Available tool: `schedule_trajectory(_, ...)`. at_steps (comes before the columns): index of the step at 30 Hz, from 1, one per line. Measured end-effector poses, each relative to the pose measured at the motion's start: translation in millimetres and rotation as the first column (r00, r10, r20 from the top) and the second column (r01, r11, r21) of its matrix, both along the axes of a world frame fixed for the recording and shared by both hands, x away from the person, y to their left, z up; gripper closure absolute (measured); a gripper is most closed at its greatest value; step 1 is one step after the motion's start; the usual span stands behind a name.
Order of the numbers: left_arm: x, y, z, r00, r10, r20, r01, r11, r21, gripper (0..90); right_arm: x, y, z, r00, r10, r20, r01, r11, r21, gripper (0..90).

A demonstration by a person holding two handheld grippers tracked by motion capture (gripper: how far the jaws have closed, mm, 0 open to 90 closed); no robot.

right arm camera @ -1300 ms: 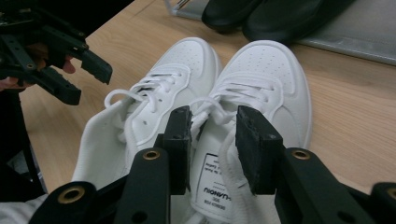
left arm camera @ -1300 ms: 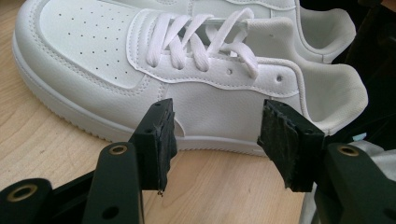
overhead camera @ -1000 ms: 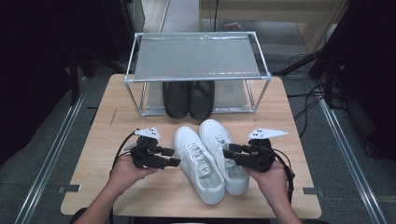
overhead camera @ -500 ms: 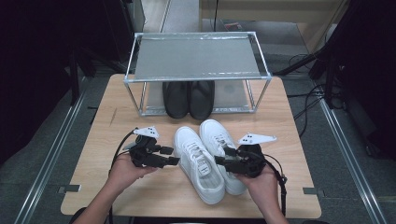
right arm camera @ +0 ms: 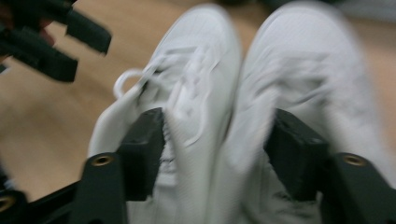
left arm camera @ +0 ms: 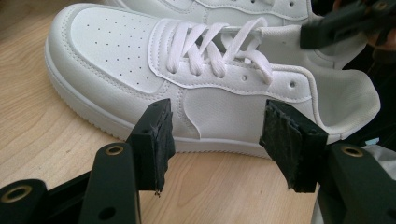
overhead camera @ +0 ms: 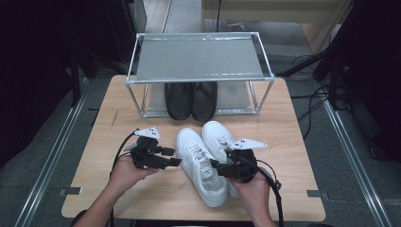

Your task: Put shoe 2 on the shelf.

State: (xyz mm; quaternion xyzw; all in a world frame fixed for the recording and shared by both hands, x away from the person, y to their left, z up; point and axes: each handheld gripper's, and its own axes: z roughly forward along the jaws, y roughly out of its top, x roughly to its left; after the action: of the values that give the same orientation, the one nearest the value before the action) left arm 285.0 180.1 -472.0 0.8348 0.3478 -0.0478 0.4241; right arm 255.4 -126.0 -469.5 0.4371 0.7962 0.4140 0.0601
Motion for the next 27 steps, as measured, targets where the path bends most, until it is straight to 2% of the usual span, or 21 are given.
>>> schedule_trajectory(1,-0.1,0.1,0.0,1.0,0.001,0.002,-0.001,1.0,-0.001,43.8,-1.1,2.7,-3.8,0.9992,0.018,-0.035,-0.018,0.9998,-0.01,44.4)
schedule_trajectory(3,0.0,0.6,0.2,1.0,0.004,-0.001,-0.004,1.0,-0.004,43.8,-8.4,7.3,-3.2,0.9985,0.001,0.054,0.003,0.9977,-0.067,47.8)
schedule_trajectory(4,0.2,0.7,0.1,1.0,0.005,-0.002,-0.005,1.0,-0.006,43.9,-8.2,8.1,-3.8,0.9981,-0.006,0.061,0.011,0.9963,-0.085,49.8)
schedule_trajectory(7,0.5,0.8,-0.2,1.0,0.004,-0.001,-0.004,1.0,0.0,44.1,-5.2,8.0,-4.4,0.9995,-0.005,0.031,0.008,0.9964,-0.085,53.1)
schedule_trajectory(12,0.8,0.8,-0.5,1.0,0.003,0.0,-0.003,1.0,0.002,44.4,-4.6,10.5,-4.8,0.9992,-0.002,0.04,0.006,0.9938,-0.111,58.7)
schedule_trajectory(14,0.9,1.0,-0.4,1.0,0.004,0.001,-0.004,1.0,0.002,44.6,-4.8,11.0,-4.5,0.9987,0.003,0.051,0.003,0.9929,-0.119,64.5)
schedule_trajectory(17,1.1,1.9,-0.4,0.9999,0.01,0.007,-0.01,1.0,-0.001,45.2,-5.4,9.9,-4.2,0.9982,0.001,0.06,0.006,0.9931,-0.117,72.9)
schedule_trajectory(20,1.7,4.8,0.1,0.9998,0.02,0.009,-0.02,0.9998,-0.007,45.4,-3.8,6.7,-3.8,0.9993,-0.004,0.037,0.007,0.9961,-0.088,76.0)
schedule_trajectory(27,4.6,13.7,2.3,0.9985,0.053,0.017,-0.052,0.9984,-0.022,45.5,0.4,0.1,-1.1,0.9999,0.014,0.01,-0.013,0.9975,-0.07,79.0)
